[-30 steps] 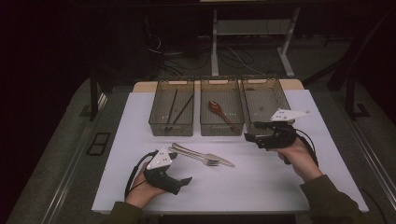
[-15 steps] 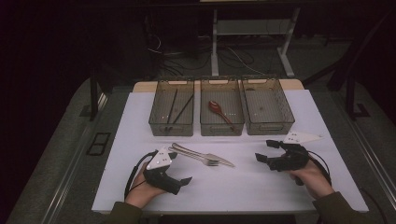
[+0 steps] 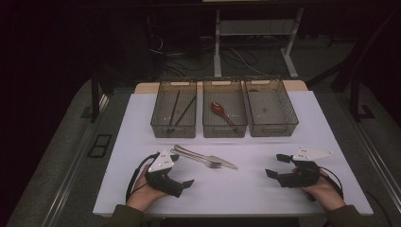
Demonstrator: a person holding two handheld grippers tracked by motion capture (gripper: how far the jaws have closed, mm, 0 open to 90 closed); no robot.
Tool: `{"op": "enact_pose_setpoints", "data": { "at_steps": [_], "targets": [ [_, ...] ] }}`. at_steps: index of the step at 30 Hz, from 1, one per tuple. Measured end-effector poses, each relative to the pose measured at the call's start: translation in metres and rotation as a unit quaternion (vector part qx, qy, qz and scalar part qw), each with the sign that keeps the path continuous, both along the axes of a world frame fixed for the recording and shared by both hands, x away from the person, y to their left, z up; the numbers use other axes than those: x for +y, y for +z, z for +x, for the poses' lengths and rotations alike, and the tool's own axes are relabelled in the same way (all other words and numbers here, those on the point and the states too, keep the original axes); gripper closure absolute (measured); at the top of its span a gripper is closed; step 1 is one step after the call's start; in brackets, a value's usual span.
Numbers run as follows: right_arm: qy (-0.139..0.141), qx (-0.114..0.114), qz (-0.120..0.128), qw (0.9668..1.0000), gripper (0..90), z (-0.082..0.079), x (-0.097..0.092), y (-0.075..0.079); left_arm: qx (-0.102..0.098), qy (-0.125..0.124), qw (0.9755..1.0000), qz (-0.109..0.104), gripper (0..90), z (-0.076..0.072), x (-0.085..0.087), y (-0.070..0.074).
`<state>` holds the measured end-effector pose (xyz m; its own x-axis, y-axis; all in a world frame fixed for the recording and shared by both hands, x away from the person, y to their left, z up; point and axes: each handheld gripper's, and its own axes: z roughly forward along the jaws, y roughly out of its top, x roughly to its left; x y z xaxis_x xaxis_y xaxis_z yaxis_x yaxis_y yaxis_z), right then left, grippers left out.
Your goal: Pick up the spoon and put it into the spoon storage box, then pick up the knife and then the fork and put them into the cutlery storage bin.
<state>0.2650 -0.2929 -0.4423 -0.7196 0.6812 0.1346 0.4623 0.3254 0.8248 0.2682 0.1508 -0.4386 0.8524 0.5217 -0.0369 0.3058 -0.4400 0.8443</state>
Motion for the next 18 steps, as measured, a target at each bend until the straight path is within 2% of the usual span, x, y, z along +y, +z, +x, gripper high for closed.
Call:
{"op": "enact_pose_setpoints", "data": {
  "at_steps": [4,9,14,18],
  "targets": [
    [-0.001,0.009,0.002,1.0000,21.8,-0.004,-0.005,-0.005,-0.003,0.001,1.0000,0.001,0.0,0.001,0.001,0.002],
    [0.004,0.011,0.005,0.9999,20.4,-0.003,-0.003,-0.006,0.000,0.014,0.9999,0.002,2.8,0.005,0.006,0.009],
    [0.007,0.013,0.000,0.9999,20.2,-0.003,-0.003,-0.007,0.008,0.022,0.9997,0.004,14.0,0.012,0.012,0.013],
    [0.007,0.013,0.002,0.9999,20.2,-0.003,-0.003,-0.006,0.015,0.043,0.9989,0.005,19.6,0.022,0.016,0.017]
  ]
}}
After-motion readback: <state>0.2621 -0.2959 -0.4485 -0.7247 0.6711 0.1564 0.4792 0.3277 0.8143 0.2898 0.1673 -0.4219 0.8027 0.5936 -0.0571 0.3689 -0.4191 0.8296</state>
